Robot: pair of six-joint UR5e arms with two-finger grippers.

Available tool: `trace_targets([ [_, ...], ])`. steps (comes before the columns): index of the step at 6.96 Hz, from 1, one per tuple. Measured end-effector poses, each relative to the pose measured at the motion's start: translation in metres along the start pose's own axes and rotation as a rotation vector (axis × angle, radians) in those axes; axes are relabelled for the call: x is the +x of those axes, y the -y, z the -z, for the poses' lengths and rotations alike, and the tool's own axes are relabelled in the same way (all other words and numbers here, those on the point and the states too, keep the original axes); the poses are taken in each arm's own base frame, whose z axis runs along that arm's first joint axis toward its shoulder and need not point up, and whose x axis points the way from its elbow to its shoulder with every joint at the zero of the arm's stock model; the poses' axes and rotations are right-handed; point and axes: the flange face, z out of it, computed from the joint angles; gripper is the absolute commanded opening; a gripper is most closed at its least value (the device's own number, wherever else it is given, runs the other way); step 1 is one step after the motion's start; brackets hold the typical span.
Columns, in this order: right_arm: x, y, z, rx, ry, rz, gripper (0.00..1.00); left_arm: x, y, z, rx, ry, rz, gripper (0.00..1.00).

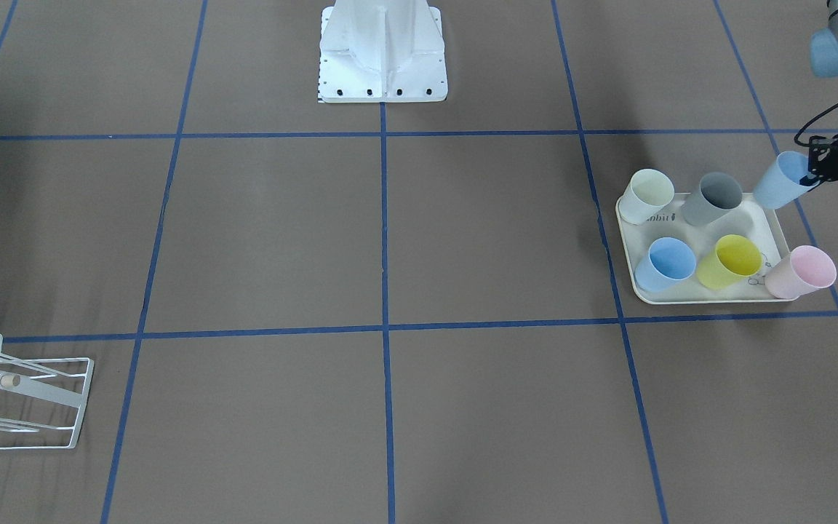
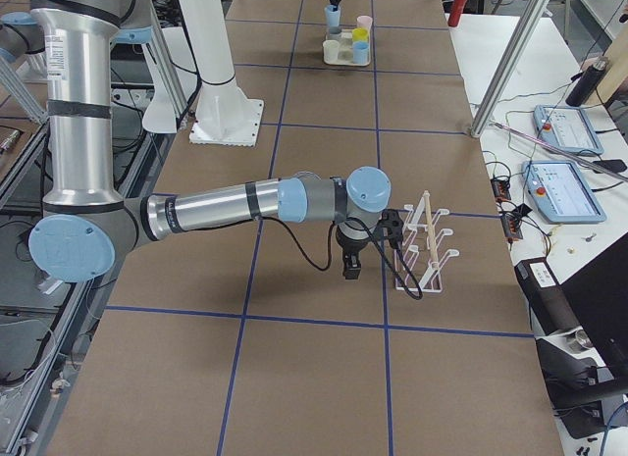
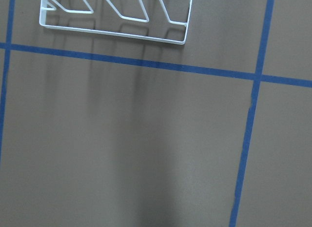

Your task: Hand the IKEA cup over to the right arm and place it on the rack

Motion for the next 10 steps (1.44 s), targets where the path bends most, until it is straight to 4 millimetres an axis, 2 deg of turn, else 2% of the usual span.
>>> trace_targets([
  [1,-0.008,0.003,0.0,0.015,0.014,0.013,1.0,-0.01,-0.002,0.032,0.048,0.026,0.042,0.0],
  [2,-0.02,0.008,0.001,0.05,0.043,0.014,1.0,-0.005,0.011,0.056,0.079,0.033,0.076,0.0],
  [3,-0.041,0.012,0.003,0.088,0.089,-0.019,1.0,0.017,0.041,0.081,0.121,0.006,0.132,0.0],
  [5,-0.106,0.019,-0.009,0.142,0.193,-0.12,1.0,0.077,0.102,0.125,0.199,-0.116,0.296,0.0],
  [6,-0.149,0.02,-0.024,0.154,0.249,-0.166,1.0,0.118,0.134,0.135,0.216,-0.189,0.336,0.0],
  [8,-0.261,0.03,-0.057,0.217,0.354,-0.29,1.0,0.216,0.193,0.118,0.207,-0.321,0.373,0.0],
  [9,-0.315,0.033,-0.067,0.252,0.432,-0.367,0.99,0.267,0.224,0.11,0.207,-0.381,0.402,0.0],
  [10,-0.354,0.032,-0.067,0.267,0.525,-0.444,0.99,0.322,0.248,0.1,0.228,-0.444,0.441,0.0],
])
